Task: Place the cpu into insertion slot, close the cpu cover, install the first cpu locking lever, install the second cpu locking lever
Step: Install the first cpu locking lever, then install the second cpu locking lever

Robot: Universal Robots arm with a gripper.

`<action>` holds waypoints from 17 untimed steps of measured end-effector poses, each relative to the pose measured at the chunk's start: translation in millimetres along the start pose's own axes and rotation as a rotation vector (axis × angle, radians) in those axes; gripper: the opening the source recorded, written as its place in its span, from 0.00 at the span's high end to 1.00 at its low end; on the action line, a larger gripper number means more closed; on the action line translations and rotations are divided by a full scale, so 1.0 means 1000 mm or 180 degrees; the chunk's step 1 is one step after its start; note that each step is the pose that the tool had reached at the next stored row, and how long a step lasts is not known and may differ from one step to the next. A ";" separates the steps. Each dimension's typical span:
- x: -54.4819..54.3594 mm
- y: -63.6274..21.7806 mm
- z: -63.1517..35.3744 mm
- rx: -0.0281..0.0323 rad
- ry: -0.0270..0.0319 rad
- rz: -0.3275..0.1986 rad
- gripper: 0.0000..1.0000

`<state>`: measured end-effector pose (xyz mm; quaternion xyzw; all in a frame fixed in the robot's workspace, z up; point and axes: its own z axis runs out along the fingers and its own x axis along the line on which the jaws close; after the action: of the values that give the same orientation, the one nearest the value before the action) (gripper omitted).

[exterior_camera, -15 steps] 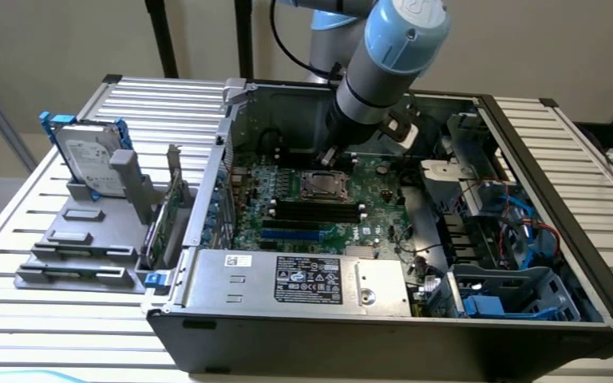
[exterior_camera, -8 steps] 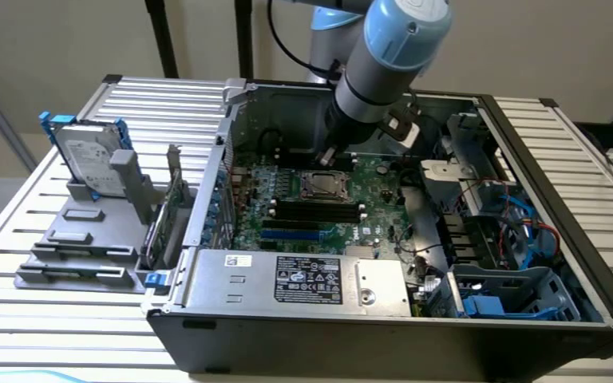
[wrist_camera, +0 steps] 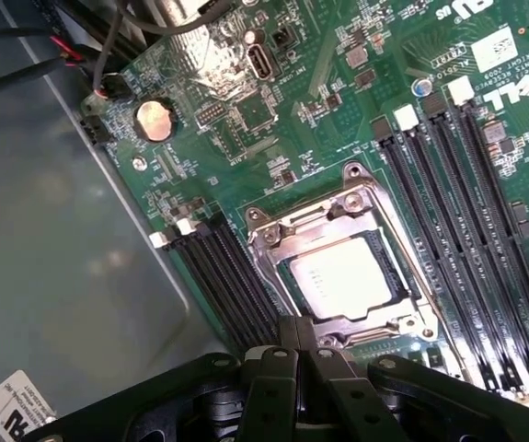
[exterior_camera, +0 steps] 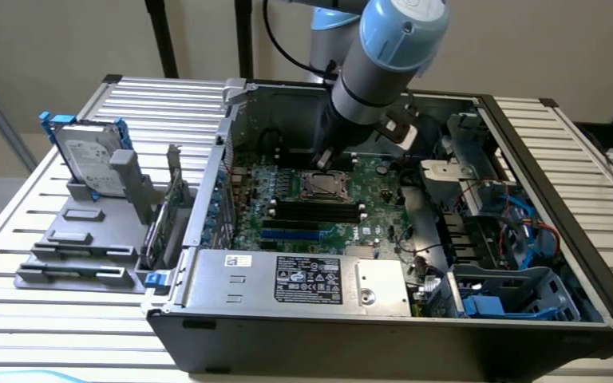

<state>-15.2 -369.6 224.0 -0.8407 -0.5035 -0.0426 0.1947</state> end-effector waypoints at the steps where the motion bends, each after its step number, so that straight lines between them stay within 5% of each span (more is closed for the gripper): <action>1: -0.002 0.0002 -0.0005 0.0000 0.0000 0.0000 0.89; 9: -0.016 -0.0007 -0.0062 -0.0006 -0.0002 -0.0001 0.89; 17: -0.023 -0.0049 -0.0195 -0.0037 -0.0005 -0.0009 0.89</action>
<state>-28.5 -394.3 237.0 -0.8412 -0.5045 -0.0451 0.1893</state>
